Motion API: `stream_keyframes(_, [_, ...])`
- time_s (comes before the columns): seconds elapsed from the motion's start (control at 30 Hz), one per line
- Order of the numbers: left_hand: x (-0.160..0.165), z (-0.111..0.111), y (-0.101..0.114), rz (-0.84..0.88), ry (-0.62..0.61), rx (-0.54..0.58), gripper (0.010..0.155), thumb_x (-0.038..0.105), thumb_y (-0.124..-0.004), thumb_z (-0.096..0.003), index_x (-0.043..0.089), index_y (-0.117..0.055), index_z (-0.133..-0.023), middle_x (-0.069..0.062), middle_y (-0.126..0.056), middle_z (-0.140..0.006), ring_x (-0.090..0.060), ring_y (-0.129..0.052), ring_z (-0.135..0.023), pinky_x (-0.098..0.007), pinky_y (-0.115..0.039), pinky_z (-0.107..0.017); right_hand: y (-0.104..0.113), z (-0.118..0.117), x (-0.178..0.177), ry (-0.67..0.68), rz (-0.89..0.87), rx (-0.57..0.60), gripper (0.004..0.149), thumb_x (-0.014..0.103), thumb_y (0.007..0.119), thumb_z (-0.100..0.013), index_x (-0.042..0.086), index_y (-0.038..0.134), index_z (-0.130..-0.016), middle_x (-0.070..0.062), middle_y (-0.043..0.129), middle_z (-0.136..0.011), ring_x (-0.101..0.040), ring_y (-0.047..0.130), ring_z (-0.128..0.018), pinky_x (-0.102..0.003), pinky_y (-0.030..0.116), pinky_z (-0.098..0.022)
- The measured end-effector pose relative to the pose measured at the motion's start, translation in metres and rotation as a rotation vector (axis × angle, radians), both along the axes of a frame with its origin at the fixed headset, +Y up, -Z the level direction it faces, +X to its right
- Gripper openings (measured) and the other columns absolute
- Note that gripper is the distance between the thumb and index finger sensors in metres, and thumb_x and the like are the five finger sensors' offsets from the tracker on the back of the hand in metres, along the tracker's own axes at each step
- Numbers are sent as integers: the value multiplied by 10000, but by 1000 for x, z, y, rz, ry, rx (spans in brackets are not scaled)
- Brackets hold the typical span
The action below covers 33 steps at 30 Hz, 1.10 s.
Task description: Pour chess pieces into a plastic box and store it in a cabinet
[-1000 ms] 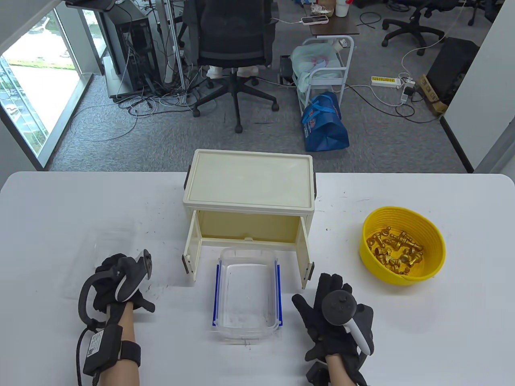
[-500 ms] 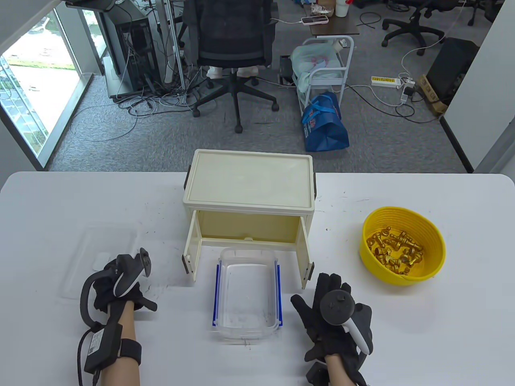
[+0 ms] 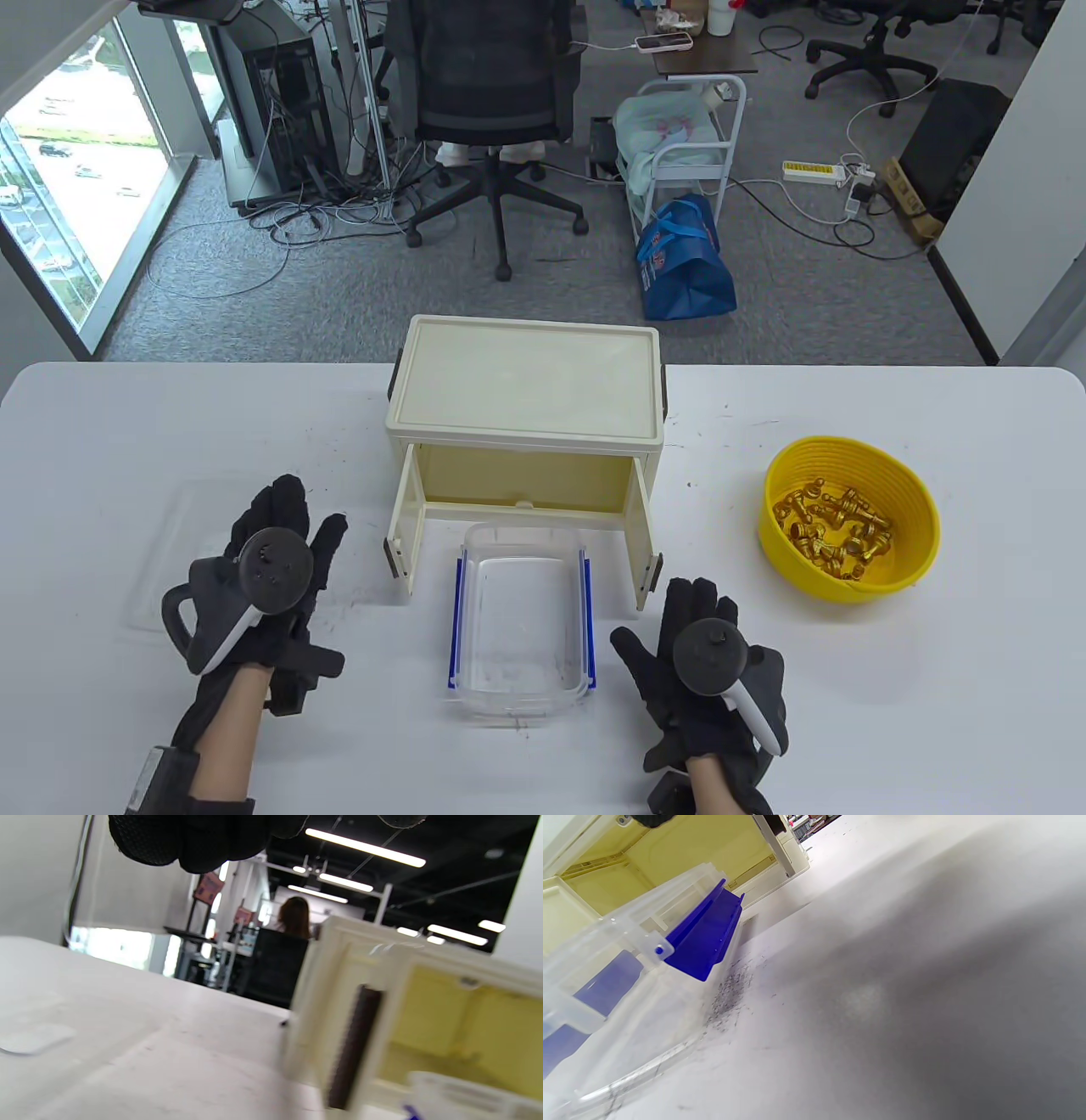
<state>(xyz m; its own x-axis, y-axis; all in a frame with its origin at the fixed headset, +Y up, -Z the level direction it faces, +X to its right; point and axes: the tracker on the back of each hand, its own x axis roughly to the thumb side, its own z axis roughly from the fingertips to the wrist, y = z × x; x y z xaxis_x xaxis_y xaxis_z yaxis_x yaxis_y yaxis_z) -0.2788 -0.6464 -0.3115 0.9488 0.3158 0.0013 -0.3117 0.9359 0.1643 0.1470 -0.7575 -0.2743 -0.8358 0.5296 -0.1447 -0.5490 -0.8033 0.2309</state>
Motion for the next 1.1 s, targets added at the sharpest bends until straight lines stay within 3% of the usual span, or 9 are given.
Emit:
stream_keyframes(0.13, [11, 18, -29, 216, -131, -42, 899, 663, -523, -651, 51, -298, -1270, -295, -388, -1283, -562, -440, -1131, -700, -535, -753, -1, 0, -1, 9, 3, 1, 896, 652, 628, -555, 177, 170, -1162, -176, 88, -1222, -508, 113, -1100, -735, 225, -719])
stream_keyframes(0.27, [17, 22, -75, 239, -149, -72, 951, 690, -524, -637, 33, -251, -1267, -308, -323, -1288, -591, -363, -1127, -727, -492, -746, -3, -1, -3, 20, 10, -14, 894, 651, 625, -556, 179, 168, -1162, -176, 84, -1222, -504, 107, -1102, -734, 222, -720])
stream_keyframes(0.43, [20, 20, -111, 258, -179, -137, 949, 702, -500, -638, 47, -228, -1268, -294, -303, -1294, -591, -334, -1129, -735, -473, -746, -4, -1, -2, 34, -6, -25, 894, 654, 621, -557, 175, 168, -1162, -180, 88, -1220, -507, 111, -1098, -732, 227, -719])
stream_keyframes(0.6, [18, 22, -114, 281, -220, -147, 937, 691, -502, -639, 48, -238, -1266, -297, -308, -1292, -595, -334, -1126, -742, -465, -741, 19, 5, 11, 1, -113, 84, 883, 644, 610, -570, 140, 198, -1166, -209, 136, -1220, -525, 167, -1094, -733, 271, -713])
stream_keyframes(0.7, [16, 24, -118, 269, -217, -149, 927, 677, -504, -645, 36, -246, -1262, -310, -318, -1283, -607, -342, -1114, -743, -470, -733, 31, 1, 33, -91, -301, 113, 868, 633, 604, -584, 116, 222, -1167, -228, 183, -1218, -515, 226, -1099, -708, 322, -723])
stream_keyframes(0.9, [18, 28, -116, 209, -230, -125, 910, 658, -508, -652, 30, -253, -1259, -314, -319, -1278, -612, -344, -1107, -746, -464, -728, 42, -10, 96, -429, -419, -24, 852, 595, 580, -618, -29, 318, -1134, -344, 450, -1131, -534, 619, -966, -581, 620, -658])
stream_keyframes(1.1, [21, 29, -115, 140, -235, -114, 905, 655, -508, -652, 31, -260, -1259, -312, -329, -1278, -609, -349, -1108, -745, -467, -728, 25, -22, 149, -645, -525, -169, 882, 589, 545, -633, -134, 305, -1076, -334, 740, -946, -457, 885, -726, -476, 776, -496])
